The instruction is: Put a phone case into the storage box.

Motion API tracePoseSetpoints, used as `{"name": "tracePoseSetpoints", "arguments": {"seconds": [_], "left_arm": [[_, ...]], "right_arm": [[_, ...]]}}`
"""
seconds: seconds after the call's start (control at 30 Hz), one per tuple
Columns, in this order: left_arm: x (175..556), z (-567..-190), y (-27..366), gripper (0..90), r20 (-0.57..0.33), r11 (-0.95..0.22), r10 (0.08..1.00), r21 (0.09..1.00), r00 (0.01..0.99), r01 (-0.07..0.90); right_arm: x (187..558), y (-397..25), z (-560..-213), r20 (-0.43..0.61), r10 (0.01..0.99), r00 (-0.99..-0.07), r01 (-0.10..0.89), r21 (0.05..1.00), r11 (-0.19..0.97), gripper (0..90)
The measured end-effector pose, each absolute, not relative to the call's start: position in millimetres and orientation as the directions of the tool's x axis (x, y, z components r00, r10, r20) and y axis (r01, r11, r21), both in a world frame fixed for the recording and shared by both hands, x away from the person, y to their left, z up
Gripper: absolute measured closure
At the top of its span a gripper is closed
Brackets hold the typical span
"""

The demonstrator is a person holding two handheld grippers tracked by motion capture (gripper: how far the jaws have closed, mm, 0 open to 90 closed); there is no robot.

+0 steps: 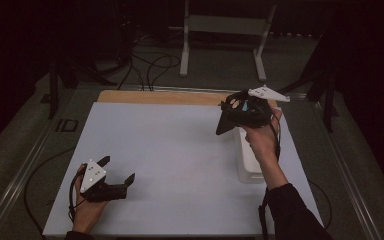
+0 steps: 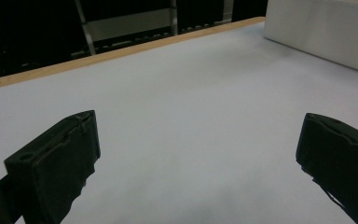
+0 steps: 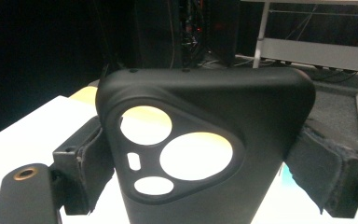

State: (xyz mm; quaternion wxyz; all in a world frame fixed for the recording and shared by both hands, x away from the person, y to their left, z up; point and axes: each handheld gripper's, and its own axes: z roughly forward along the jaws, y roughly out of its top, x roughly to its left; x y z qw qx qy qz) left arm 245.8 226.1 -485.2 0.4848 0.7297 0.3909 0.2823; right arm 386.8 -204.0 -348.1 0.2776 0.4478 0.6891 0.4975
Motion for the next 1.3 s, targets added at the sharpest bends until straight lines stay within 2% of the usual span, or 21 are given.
{"name": "tracePoseSetpoints", "arguments": {"seconds": [1.3], "left_arm": [[245.6, -484.9, 226.3, 0.3, 0.033, -0.221, 0.847, 0.93, 0.53, 0.295]], "right_arm": [[402.9, -231.6, -348.8, 0.061, 0.936, -0.346, 0.361, 0.93, 0.072, 14.2]]}}
